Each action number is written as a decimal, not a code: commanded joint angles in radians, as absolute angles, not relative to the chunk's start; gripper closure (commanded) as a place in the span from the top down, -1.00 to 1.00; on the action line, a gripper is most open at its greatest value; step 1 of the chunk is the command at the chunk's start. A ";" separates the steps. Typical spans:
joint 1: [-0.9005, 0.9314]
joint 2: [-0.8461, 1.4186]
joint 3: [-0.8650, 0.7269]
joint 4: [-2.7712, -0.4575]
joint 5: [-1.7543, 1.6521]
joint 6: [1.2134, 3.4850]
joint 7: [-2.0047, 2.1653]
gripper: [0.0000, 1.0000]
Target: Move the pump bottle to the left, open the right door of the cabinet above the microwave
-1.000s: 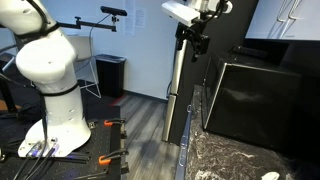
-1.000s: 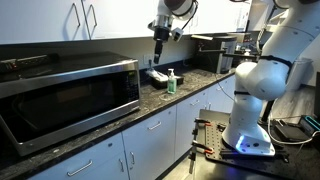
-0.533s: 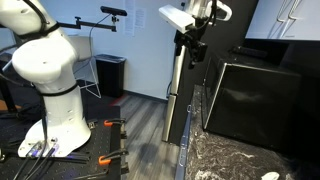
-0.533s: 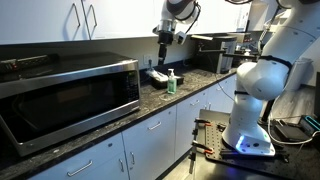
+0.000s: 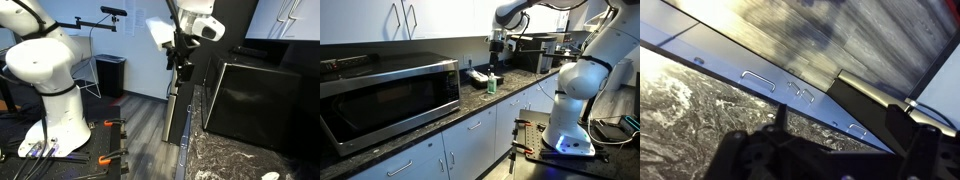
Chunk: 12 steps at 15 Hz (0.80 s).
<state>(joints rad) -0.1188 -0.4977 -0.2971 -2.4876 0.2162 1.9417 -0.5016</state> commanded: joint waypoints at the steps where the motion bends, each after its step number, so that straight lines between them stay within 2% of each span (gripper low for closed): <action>1: -0.182 -0.539 -0.308 -2.541 0.157 1.955 -0.445 1.00; 9: -0.318 -0.521 -0.323 -2.538 -0.059 1.978 -0.304 1.00; 12: -0.318 -0.513 -0.332 -2.531 -0.070 2.024 -0.287 1.00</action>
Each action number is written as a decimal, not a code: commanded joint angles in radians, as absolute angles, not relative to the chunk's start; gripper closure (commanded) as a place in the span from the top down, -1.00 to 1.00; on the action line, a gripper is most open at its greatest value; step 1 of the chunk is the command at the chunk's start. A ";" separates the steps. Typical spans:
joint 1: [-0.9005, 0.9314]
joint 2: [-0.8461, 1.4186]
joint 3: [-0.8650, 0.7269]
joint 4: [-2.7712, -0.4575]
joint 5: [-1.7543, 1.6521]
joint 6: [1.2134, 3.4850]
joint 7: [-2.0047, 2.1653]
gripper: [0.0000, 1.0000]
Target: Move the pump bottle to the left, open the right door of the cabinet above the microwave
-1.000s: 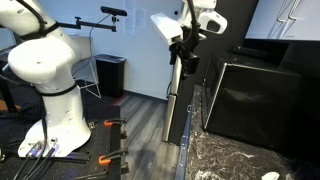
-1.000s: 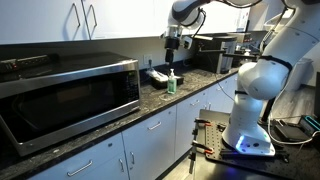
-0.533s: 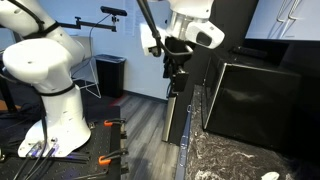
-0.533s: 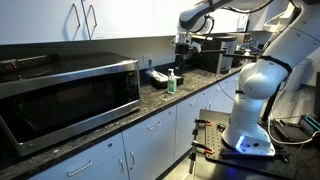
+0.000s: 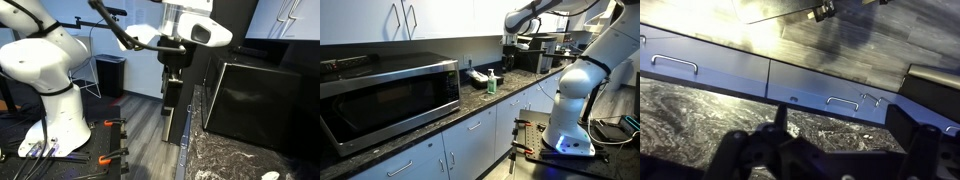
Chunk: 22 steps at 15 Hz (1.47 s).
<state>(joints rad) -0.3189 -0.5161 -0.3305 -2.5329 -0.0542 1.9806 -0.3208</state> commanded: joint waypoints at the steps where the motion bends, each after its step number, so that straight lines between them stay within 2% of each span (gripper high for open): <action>1: -0.299 -0.514 -0.328 -2.527 -0.052 2.023 -0.296 1.00; 7: -0.309 -0.515 -0.337 -2.531 -0.064 2.011 -0.296 1.00; 13: -0.325 -0.441 -0.414 -2.513 -0.067 2.135 -0.366 1.00; 22: -0.336 -0.155 -0.500 -2.395 -0.070 2.287 -0.456 1.00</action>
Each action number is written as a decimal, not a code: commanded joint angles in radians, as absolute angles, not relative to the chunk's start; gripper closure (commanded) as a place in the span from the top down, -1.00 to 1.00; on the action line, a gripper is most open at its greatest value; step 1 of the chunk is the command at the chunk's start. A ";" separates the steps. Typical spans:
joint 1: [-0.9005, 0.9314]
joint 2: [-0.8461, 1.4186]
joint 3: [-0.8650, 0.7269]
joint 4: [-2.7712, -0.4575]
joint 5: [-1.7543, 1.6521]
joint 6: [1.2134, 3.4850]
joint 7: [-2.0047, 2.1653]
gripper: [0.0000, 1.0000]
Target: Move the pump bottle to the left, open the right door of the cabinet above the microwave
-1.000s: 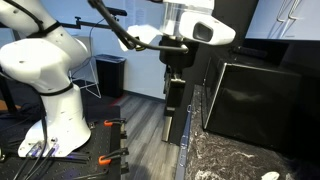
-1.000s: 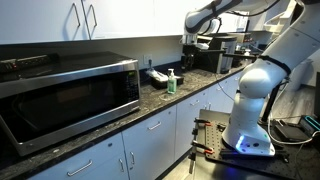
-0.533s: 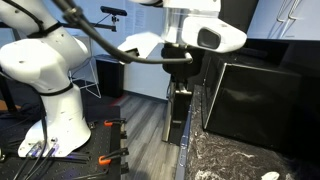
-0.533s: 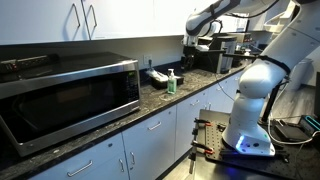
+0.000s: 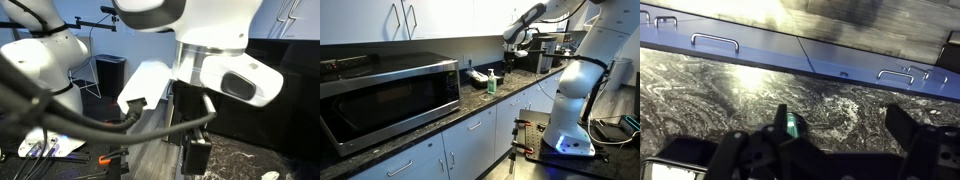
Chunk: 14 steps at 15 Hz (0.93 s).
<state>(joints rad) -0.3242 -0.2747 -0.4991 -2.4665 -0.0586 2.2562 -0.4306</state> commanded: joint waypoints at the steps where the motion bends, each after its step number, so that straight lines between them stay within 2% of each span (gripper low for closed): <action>1: -0.339 -0.118 -0.497 -2.377 -0.071 2.307 -0.455 1.00; 6: -0.357 0.021 -0.475 -2.300 -0.052 2.404 -0.458 1.00; 14: -0.379 0.030 -0.452 -2.328 -0.022 2.434 -0.501 1.00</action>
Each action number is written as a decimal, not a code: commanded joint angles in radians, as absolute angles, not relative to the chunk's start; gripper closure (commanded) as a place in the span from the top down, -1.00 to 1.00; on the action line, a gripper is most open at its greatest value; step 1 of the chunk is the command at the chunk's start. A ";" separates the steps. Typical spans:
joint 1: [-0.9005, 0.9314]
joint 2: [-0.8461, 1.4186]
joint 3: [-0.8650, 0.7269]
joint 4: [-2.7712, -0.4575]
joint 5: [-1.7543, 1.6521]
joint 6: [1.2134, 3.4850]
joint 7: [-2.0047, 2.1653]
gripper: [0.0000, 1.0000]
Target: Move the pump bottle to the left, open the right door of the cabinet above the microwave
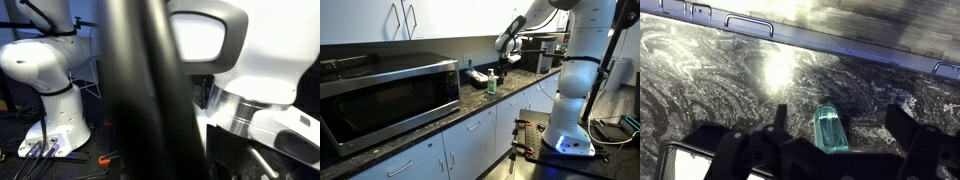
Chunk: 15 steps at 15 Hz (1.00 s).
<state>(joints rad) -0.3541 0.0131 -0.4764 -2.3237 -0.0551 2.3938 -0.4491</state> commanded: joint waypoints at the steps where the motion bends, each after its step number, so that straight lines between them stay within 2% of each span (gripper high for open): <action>1: -0.380 0.044 -0.448 -2.328 -0.014 2.461 -0.504 1.00; 9: -0.402 0.187 -0.373 -2.296 0.031 2.657 -0.607 1.00; 15: -0.439 0.214 -0.346 -2.320 -0.009 2.839 -0.582 1.00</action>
